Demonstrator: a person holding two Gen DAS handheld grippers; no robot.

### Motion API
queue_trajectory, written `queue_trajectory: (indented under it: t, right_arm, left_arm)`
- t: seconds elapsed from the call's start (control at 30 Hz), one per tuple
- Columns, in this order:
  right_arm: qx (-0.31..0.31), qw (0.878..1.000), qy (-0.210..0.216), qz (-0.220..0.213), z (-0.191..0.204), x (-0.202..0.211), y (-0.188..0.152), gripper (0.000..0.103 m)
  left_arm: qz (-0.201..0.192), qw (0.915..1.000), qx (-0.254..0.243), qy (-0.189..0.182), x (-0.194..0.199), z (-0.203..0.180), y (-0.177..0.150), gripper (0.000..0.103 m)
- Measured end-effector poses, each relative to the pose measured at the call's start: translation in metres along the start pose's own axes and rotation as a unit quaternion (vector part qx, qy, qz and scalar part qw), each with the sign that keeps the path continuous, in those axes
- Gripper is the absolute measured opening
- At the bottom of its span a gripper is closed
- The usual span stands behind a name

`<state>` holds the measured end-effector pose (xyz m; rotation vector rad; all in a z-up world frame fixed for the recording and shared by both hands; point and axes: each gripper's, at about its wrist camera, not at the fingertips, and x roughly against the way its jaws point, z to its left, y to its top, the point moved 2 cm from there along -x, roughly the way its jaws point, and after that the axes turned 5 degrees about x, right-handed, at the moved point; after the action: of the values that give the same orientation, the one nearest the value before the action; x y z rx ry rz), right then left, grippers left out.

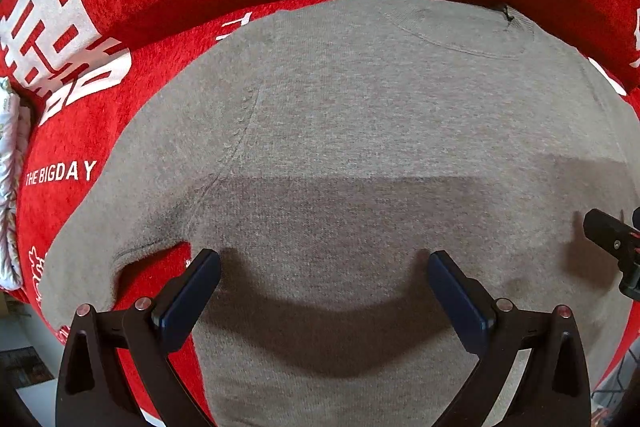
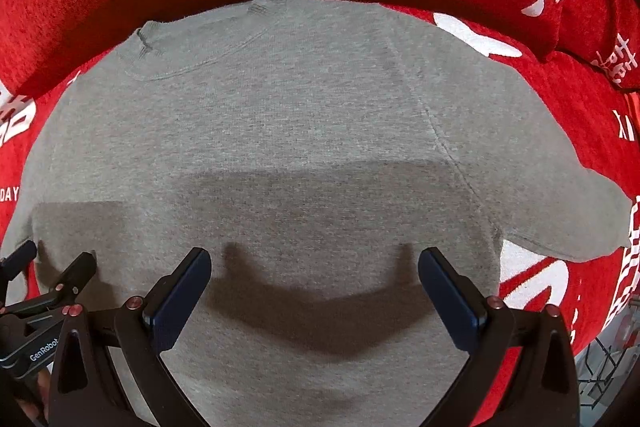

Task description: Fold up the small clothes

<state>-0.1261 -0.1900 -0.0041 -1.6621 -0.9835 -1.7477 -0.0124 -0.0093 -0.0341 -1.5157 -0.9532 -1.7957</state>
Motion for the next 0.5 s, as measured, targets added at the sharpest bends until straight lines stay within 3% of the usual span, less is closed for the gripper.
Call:
queue_trajectory:
  t: [0.07, 0.5]
  right_arm:
    - [0.004, 1.0, -0.006, 0.002, 0.027, -0.001, 0.005, 0.103]
    - [0.009, 1.0, -0.015, 0.003, 0.053, -0.006, 0.006, 0.103]
  left_arm:
    - [0.0, 1.0, -0.001, 0.0, 0.0, 0.0, 0.0, 0.103]
    - [0.0, 1.0, 0.003, 0.001, -0.003, 0.0, 0.0, 0.103]
